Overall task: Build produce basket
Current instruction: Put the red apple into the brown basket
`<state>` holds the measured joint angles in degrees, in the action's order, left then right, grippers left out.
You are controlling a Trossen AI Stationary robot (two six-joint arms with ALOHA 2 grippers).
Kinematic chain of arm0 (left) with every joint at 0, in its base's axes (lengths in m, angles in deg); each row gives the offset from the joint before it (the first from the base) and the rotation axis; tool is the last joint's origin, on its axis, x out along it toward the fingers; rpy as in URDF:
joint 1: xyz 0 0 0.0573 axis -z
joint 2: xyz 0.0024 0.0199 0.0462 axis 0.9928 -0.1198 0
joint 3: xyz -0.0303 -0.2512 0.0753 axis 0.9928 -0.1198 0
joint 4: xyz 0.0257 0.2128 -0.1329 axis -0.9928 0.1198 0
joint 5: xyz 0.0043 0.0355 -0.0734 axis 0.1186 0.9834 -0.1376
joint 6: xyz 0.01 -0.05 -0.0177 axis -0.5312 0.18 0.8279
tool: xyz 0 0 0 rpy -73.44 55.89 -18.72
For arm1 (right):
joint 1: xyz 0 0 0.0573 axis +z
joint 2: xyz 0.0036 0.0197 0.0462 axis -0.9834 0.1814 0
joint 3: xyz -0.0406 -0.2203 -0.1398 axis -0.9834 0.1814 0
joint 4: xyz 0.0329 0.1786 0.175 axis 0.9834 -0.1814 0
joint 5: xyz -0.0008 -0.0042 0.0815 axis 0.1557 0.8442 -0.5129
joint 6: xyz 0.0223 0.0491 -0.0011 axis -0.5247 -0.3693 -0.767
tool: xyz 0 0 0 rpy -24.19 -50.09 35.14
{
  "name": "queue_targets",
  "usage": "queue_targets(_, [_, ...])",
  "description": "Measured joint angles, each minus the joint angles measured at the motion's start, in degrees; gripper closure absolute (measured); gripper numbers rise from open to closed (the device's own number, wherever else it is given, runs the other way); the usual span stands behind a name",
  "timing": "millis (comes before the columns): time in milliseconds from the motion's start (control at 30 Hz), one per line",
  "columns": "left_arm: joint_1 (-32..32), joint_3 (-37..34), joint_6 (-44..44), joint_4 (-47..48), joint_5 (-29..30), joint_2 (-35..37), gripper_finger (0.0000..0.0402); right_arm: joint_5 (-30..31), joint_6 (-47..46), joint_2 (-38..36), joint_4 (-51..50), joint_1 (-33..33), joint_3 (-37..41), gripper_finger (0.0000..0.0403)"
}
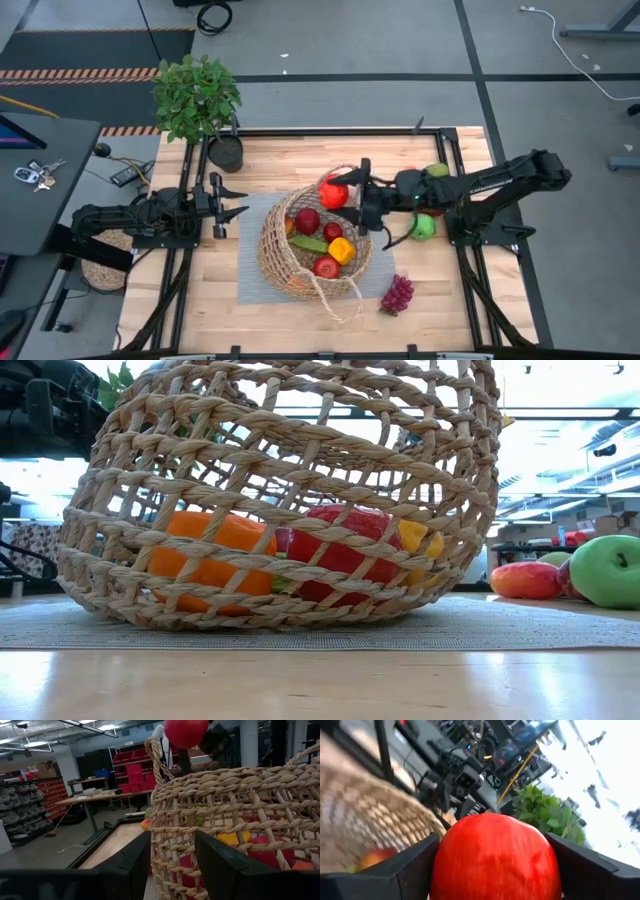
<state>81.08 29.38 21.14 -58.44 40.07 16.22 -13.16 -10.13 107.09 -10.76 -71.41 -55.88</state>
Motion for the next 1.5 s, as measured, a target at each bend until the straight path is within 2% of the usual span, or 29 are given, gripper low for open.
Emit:
queue_targets(200, [0.01,0.00,0.00,0.00,0.00,0.02,0.0241,0.00,20.57,4.29,4.44,0.49,-0.02,0.0044])
queue_targets(300, [0.00,0.00,-0.01,0.00,-0.01,0.02,0.0241,0.75,26.95,6.35,6.20,1.13,-0.02,0.0041])
queue_targets(500, [0.01,-0.02,0.00,0.00,0.00,0.01,0.0241,4.18,33.12,8.64,7.34,2.06,-0.02,0.0042])
queue_targets(733, [0.02,0.00,0.00,0.00,0.01,0.02,0.0241,4.83,31.15,9.00,7.86,2.14,-0.04,0.0042])
queue_targets(867, [0.01,-0.02,0.00,0.01,-0.01,0.00,0.0241,4.63,23.45,8.93,8.19,2.14,-0.04,0.0042])
queue_targets(1300, [0.00,0.00,-0.02,0.00,0.01,0.00,0.0241,4.42,-21.92,8.89,7.45,-0.35,-0.04,0.0041])
queue_targets(1500, [0.02,0.00,0.00,0.02,0.00,0.00,0.0241,1.72,-36.23,8.86,3.60,-0.90,-0.04,0.0041])
